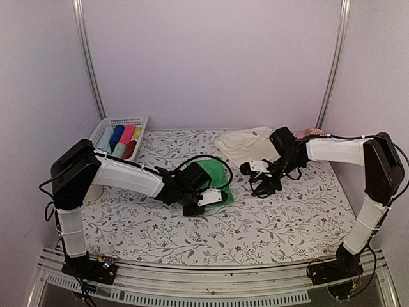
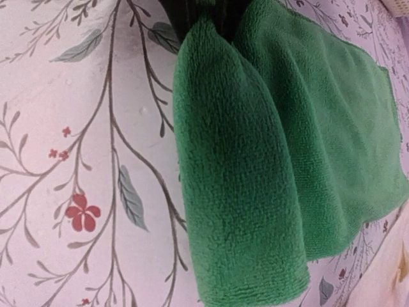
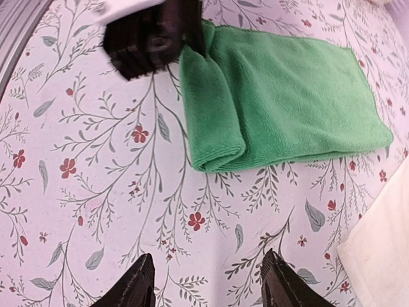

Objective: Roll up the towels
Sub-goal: Roll the towel at the center of the board.

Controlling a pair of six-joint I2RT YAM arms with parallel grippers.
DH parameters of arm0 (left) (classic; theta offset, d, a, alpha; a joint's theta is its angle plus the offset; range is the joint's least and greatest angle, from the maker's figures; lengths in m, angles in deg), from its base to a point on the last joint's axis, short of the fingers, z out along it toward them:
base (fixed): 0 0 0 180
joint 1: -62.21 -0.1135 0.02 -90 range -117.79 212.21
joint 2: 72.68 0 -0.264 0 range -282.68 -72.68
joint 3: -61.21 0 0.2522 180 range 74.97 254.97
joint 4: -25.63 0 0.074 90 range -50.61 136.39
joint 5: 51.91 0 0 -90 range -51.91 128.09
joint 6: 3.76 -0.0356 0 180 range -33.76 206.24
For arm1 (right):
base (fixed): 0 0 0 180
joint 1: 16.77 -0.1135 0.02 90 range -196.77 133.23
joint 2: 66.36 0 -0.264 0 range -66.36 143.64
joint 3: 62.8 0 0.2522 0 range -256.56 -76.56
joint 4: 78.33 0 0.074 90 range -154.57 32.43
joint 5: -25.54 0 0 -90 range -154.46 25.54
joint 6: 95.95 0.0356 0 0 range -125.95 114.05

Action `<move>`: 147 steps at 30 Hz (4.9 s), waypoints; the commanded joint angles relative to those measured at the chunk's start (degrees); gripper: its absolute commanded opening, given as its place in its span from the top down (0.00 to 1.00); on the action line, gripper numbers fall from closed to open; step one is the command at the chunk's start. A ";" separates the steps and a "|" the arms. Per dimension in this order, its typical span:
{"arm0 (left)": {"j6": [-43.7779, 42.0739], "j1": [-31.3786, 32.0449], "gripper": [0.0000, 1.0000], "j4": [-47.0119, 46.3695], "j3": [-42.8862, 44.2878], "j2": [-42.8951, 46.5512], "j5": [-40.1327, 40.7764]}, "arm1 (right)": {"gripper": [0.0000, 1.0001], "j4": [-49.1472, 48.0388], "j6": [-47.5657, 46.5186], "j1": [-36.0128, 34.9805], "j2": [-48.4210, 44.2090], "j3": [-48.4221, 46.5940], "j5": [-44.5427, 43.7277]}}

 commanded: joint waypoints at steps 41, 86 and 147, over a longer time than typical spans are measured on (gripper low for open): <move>6.82 -8.03 0.74 21.49 5.01 -2.10 -23.62 | 0.97 -41.17 -3.20 -20.58 7.61 14.48 -23.89; -7.37 10.48 0.48 -44.00 -28.64 9.69 18.81 | 0.97 29.38 5.73 -9.65 31.50 -31.60 6.66; 20.55 -5.56 1.00 -5.27 -10.75 6.80 -28.32 | 0.60 -25.48 -12.79 -14.49 -6.31 16.26 -5.33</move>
